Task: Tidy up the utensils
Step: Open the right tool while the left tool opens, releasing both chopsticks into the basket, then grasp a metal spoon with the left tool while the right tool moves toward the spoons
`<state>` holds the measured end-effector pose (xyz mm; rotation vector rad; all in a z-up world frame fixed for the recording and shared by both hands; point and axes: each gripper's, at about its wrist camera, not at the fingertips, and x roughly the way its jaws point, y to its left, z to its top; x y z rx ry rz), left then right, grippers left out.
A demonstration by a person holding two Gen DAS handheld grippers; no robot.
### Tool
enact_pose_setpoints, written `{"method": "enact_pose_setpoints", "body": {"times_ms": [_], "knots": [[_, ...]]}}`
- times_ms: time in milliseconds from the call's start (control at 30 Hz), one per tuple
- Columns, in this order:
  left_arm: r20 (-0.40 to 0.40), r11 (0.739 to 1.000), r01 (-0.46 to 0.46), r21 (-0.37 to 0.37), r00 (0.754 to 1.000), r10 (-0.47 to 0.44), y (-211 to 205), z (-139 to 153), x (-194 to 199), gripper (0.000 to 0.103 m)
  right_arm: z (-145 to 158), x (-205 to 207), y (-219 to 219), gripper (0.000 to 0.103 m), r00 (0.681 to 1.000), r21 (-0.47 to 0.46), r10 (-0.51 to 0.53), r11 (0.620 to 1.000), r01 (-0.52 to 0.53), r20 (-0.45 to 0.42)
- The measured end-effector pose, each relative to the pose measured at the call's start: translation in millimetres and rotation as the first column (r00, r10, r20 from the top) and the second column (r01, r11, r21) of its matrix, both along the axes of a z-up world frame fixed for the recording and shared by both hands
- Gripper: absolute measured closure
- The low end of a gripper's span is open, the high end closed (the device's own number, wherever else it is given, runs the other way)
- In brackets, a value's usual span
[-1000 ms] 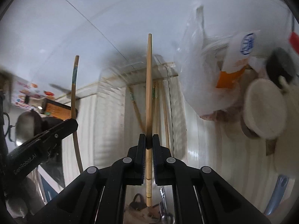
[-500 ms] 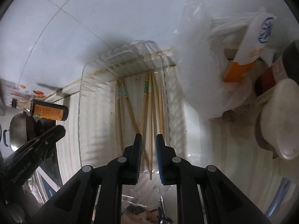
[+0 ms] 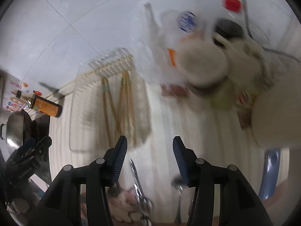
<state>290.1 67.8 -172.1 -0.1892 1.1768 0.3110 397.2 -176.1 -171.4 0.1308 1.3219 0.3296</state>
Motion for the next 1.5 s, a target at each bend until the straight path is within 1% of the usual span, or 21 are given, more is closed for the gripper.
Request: {"method": "enact_pose_setpoints", "body": {"times_ms": [100, 167, 267, 367, 467, 500, 633, 733, 767, 800, 833, 867, 900, 933, 967, 1000, 1100, 1167, 1233, 1367, 1500], "knots": [[-0.052, 0.998, 0.005, -0.055, 0.999, -0.008, -14.6, -23.4, -19.1, 0.001, -11.0, -28.7, -24.4, 0.05, 0.999, -0.013, -0.029, 1.0, 0.028, -0.028], [-0.103, 0.996, 0.008, -0.092, 0.994, -0.017, -29.0, -43.2, -31.7, 0.001, -17.9, -44.7, -42.0, 0.05, 0.998, -0.033, -0.045, 0.998, 0.044, -0.035], [-0.171, 0.987, 0.003, -0.161, 0.985, -0.031, -52.6, -71.4, -48.0, 0.002, -36.7, -72.8, -66.5, 0.05, 0.995, -0.063, -0.083, 0.995, 0.079, -0.059], [-0.209, 0.977, 0.026, -0.211, 0.975, -0.071, -78.3, -88.6, -52.4, 0.002, -61.0, -98.8, -95.6, 0.05, 0.985, -0.095, -0.141, 0.987, 0.131, -0.097], [-0.241, 0.964, 0.066, -0.256, 0.962, -0.13, -105.9, -103.5, -48.1, 0.002, -81.9, -113.1, -118.9, 0.05, 0.97, -0.108, -0.202, 0.976, 0.188, -0.137], [-0.252, 0.959, 0.081, -0.27, 0.956, -0.152, -116.6, -107.9, -47.1, 0.004, -88.5, -117.3, -127.0, 0.05, 0.963, -0.111, -0.223, 0.972, 0.207, -0.15], [-0.279, 0.945, 0.139, -0.295, 0.934, -0.224, -148.9, -118.8, -38.2, 0.006, -101.4, -126.4, -145.2, 0.05, 0.946, -0.11, -0.271, 0.961, 0.254, -0.181], [-0.304, 0.947, 0.168, -0.275, 0.919, -0.251, -165.9, -127.7, -27.3, 0.007, -106.6, -131.7, -154.2, 0.05, 0.94, -0.116, -0.29, 0.955, 0.272, -0.181], [-0.313, 0.947, 0.177, -0.267, 0.914, -0.259, -170.0, -130.5, -24.5, 0.015, -108.0, -132.6, -156.0, 0.05, 0.938, -0.113, -0.295, 0.954, 0.278, -0.183], [-0.334, 0.95, 0.188, -0.248, 0.904, -0.266, -174.3, -135.0, -21.9, 0.029, -110.3, -133.7, -158.3, 0.05, 0.934, -0.109, -0.303, 0.952, 0.287, -0.187], [-0.354, 0.953, 0.195, -0.232, 0.896, -0.269, -178.1, -139.5, -19.4, 0.037, -111.4, -133.3, -159.4, 0.05, 0.933, -0.107, -0.308, 0.95, 0.292, -0.188], [-0.367, 0.953, 0.199, -0.228, 0.889, -0.273, -178.5, -143.0, -19.6, 0.057, -112.3, -133.5, -160.0, 0.05, 0.931, -0.103, -0.312, 0.949, 0.297, -0.191], [-0.381, 0.952, 0.201, -0.23, 0.882, -0.278, -178.5, -146.3, -20.7, 0.07, -112.4, -132.0, -160.2, 0.05, 0.929, -0.099, -0.316, 0.948, 0.302, -0.192], [-0.366, 0.953, 0.223, -0.206, 0.885, -0.286, -178.2, -143.7, -22.7, 0.072, -112.9, -131.9, -161.0, 0.05, 0.927, -0.094, -0.321, 0.947, 0.308, -0.192], [-0.363, 0.95, 0.237, -0.202, 0.883, -0.298, -177.2, -143.8, -25.2, 0.079, -112.8, -131.5, -161.1, 0.05, 0.927, -0.092, -0.323, 0.946, 0.31, -0.191], [-0.357, 0.949, 0.248, -0.193, 0.883, -0.303, -173.8, -143.1, -28.7, 0.089, -113.1, -129.4, -160.7, 0.05, 0.927, -0.091, -0.324, 0.946, 0.312, -0.189], [-0.335, 0.944, 0.231, -0.236, 0.892, -0.302, -154.5, -140.5, -32.8, 0.095, -113.2, -125.9, -158.4, 0.05, 0.928, -0.083, -0.321, 0.947, 0.311, -0.188], [-0.329, 0.949, 0.224, -0.22, 0.899, -0.289, -140.1, -138.4, -35.0, 0.096, -115.0, -122.4, -154.1, 0.05, 0.93, -0.077, -0.316, 0.949, 0.307, -0.19], [-0.324, 0.954, 0.201, -0.223, 0.908, -0.266, -124.9, -137.0, -37.2, 0.097, -118.3, -117.1, -148.2, 0.05, 0.933, -0.068, -0.307, 0.952, 0.299, -0.19], [-0.308, 0.966, 0.164, -0.201, 0.925, -0.221, -97.7, -130.8, -39.8, 0.1, -124.4, -101.0, -132.2, 0.05, 0.944, -0.069, -0.28, 0.96, 0.271, -0.175], [-0.304, 0.974, 0.114, -0.196, 0.937, -0.171, -64.9, -128.7, -45.5, 0.1, -132.7, -80.5, -116.1, 0.05, 0.958, -0.073, -0.238, 0.971, 0.229, -0.157]]}}
